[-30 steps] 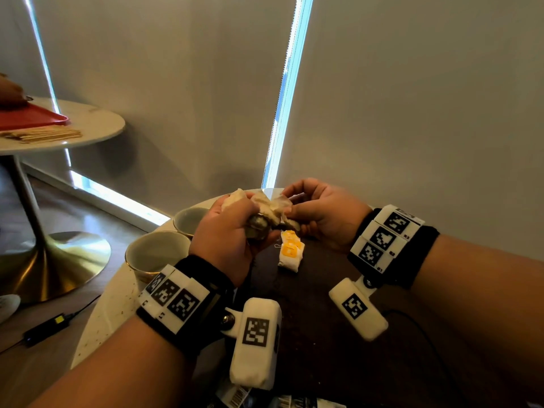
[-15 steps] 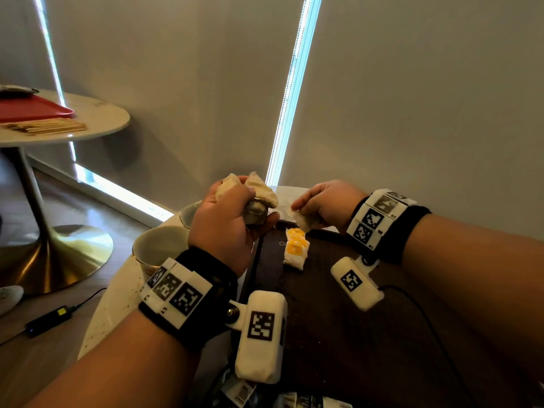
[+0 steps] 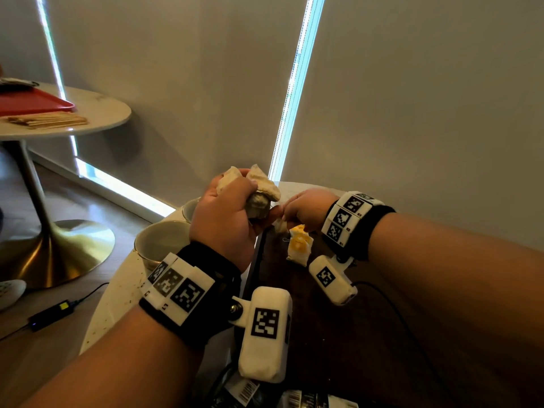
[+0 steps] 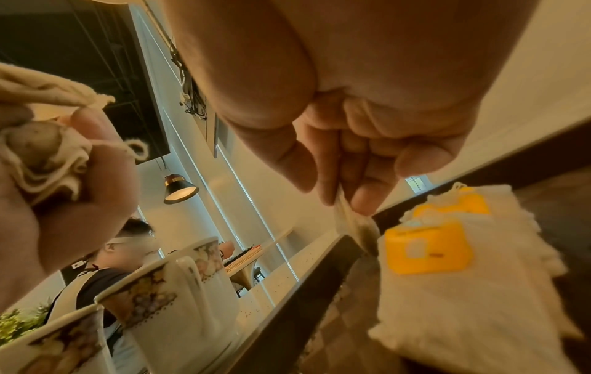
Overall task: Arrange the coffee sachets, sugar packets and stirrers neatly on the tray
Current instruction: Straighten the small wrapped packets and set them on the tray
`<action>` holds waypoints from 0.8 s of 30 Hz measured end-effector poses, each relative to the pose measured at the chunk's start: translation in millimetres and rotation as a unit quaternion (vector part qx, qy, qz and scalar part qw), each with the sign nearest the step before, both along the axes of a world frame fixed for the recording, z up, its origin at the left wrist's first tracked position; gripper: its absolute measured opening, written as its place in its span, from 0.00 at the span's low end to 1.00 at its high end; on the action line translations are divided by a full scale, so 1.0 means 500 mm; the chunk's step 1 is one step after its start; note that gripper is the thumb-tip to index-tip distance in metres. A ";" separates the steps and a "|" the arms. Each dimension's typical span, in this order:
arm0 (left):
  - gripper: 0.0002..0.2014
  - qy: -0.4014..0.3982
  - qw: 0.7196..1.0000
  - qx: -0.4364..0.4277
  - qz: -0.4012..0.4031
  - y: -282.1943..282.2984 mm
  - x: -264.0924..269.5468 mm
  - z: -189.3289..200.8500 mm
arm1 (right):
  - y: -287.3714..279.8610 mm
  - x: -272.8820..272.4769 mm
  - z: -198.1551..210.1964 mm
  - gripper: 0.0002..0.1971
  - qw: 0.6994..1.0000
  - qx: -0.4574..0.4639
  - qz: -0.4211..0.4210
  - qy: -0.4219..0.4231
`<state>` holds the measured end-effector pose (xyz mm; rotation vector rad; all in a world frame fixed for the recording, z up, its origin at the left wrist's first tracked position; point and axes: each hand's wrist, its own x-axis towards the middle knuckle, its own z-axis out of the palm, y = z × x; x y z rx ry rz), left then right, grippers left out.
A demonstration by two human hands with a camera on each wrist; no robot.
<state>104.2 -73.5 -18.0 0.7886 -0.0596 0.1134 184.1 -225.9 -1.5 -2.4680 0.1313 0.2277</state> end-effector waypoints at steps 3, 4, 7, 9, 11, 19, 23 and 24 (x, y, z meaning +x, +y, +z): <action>0.08 0.000 1.000 0.001 0.003 -0.001 -0.002 0.003 | 0.002 0.005 -0.006 0.14 0.999 -0.031 -0.004 -0.012; 0.08 0.001 1.000 -0.003 0.004 -0.002 -0.003 0.004 | 0.002 0.006 -0.008 0.14 0.999 -0.049 -0.004 -0.013; 0.08 0.003 1.000 -0.012 0.007 -0.004 -0.005 0.007 | -0.007 0.015 -0.017 0.17 1.000 -0.010 0.005 0.001; 0.08 0.005 1.000 -0.012 0.008 -0.004 -0.006 0.008 | -0.013 0.017 -0.017 0.17 1.000 0.000 0.011 0.012; 0.08 0.006 1.000 -0.015 0.005 -0.003 -0.007 0.009 | -0.016 0.021 -0.016 0.18 0.999 -0.034 0.014 0.011; 0.07 0.007 1.000 -0.008 -0.012 -0.001 -0.011 0.011 | -0.024 0.019 -0.007 0.18 0.990 -0.133 0.039 -0.002; 0.07 0.013 1.000 -0.007 -0.011 -0.001 -0.010 0.009 | -0.014 0.003 0.005 0.15 0.987 -0.146 0.048 -0.049; 0.07 0.014 1.000 -0.009 -0.013 -0.001 -0.010 0.009 | -0.011 -0.002 0.005 0.15 0.983 -0.164 0.062 -0.046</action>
